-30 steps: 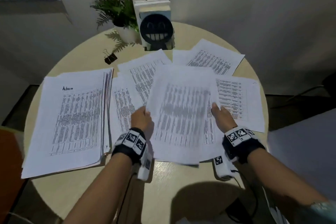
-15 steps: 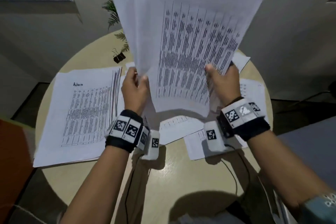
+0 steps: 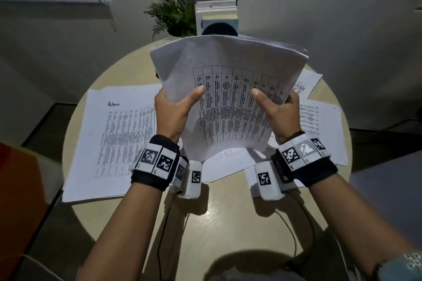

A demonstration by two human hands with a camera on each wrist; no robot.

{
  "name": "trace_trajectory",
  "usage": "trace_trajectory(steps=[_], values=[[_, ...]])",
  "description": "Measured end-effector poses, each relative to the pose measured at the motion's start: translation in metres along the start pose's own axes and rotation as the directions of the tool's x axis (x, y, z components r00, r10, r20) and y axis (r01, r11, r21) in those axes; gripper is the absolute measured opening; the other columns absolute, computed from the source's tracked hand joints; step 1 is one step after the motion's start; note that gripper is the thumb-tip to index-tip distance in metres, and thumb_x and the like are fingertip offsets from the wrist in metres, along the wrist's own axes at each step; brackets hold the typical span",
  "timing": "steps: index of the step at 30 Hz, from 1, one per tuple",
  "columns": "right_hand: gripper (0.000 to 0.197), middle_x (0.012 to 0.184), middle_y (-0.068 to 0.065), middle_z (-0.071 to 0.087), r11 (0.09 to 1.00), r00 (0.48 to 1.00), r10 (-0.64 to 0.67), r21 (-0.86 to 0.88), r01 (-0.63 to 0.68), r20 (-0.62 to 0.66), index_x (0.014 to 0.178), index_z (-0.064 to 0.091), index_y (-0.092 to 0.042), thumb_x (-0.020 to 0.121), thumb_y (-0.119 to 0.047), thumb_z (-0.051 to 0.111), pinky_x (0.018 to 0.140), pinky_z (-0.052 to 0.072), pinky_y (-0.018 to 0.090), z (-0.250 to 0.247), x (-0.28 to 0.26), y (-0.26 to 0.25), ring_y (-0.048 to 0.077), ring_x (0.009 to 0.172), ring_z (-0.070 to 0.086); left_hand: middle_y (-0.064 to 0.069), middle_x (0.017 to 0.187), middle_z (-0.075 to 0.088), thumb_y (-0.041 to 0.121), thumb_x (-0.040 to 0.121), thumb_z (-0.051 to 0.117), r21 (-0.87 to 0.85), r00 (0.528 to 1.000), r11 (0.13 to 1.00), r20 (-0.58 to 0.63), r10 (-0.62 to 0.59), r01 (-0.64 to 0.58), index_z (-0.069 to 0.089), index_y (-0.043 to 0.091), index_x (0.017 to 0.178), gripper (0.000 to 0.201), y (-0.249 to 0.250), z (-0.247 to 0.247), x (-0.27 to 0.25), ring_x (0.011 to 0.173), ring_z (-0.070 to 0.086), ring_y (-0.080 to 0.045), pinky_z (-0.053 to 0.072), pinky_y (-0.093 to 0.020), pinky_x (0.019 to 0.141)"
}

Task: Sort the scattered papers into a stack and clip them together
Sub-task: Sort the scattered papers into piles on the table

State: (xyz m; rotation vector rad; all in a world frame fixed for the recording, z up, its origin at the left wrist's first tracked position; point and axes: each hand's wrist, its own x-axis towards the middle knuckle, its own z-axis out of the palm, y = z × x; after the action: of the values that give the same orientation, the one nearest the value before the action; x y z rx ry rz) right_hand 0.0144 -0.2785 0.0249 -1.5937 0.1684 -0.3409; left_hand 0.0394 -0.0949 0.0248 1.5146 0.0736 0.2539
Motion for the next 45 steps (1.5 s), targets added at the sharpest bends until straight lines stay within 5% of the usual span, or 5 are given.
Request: trace_trajectory(steps=[10, 16, 21, 32, 45], values=[[0.01, 0.084, 0.004, 0.071, 0.934, 0.998, 0.035, 0.358, -0.013, -0.056, 0.088, 0.061, -0.007, 0.089, -0.013, 0.053, 0.091, 0.052, 0.048, 0.054, 0.022, -0.056, 0.024, 0.091, 0.066, 0.005, 0.082, 0.063, 0.016, 0.087, 0.062, 0.22, 0.969, 0.957, 0.115, -0.217, 0.188, 0.064, 0.016, 0.093, 0.006, -0.006, -0.062, 0.012, 0.079, 0.06, -0.013, 0.046, -0.018, 0.065], [0.021, 0.071, -0.006, 0.049, 0.958, 0.933, 0.285, -0.106, -0.268, 0.219, 0.085, 0.051, -0.015, 0.098, -0.007, 0.036, 0.043, 0.035, 0.002, 0.138, -0.016, -0.01, -0.005, 0.053, 0.055, -0.016, 0.097, 0.067, 0.029, 0.08, 0.06, 0.32, 0.963, 0.91, -0.145, -0.228, 0.264, 0.059, 0.009, 0.093, 0.024, -0.008, -0.135, 0.054, 0.09, 0.066, -0.029, 0.053, -0.042, 0.083], [0.044, 0.144, 0.012, 0.04, 0.828, 0.796, 0.472, -0.499, -0.254, 0.379, 0.142, 0.029, -0.007, 0.098, -0.012, 0.035, 0.103, 0.037, 0.032, 0.199, -0.053, 0.045, 0.026, 0.128, 0.042, -0.019, 0.123, 0.06, 0.017, 0.09, 0.049, 0.447, 0.874, 0.757, -0.34, -0.348, 0.476, 0.054, 0.002, 0.124, 0.038, -0.04, -0.207, 0.077, 0.112, 0.057, -0.035, 0.046, -0.04, 0.1], [0.062, 0.14, 0.013, 0.028, 0.512, 0.83, 0.518, -0.853, -0.104, 0.209, 0.135, 0.026, -0.007, 0.085, -0.02, 0.061, 0.103, 0.034, 0.039, 0.225, -0.11, 0.104, 0.029, 0.13, 0.03, -0.021, 0.146, 0.027, 0.019, 0.089, 0.055, 0.714, 0.763, 0.326, -0.449, -0.465, 0.619, 0.034, 0.006, 0.137, 0.054, -0.093, -0.247, 0.038, 0.134, 0.025, -0.037, 0.027, -0.047, 0.109], [0.054, 0.142, 0.009, 0.033, 0.619, 0.892, 0.434, -0.762, -0.192, 0.127, 0.138, 0.031, -0.014, 0.089, -0.022, 0.054, 0.106, 0.029, 0.043, 0.148, -0.051, 0.095, 0.028, 0.13, 0.031, -0.015, 0.152, 0.016, 0.016, 0.091, 0.053, 0.704, 0.889, 0.544, -0.332, -0.316, 0.456, 0.026, 0.004, 0.142, 0.059, -0.09, -0.173, 0.038, 0.141, 0.02, -0.029, 0.022, -0.041, 0.115]])
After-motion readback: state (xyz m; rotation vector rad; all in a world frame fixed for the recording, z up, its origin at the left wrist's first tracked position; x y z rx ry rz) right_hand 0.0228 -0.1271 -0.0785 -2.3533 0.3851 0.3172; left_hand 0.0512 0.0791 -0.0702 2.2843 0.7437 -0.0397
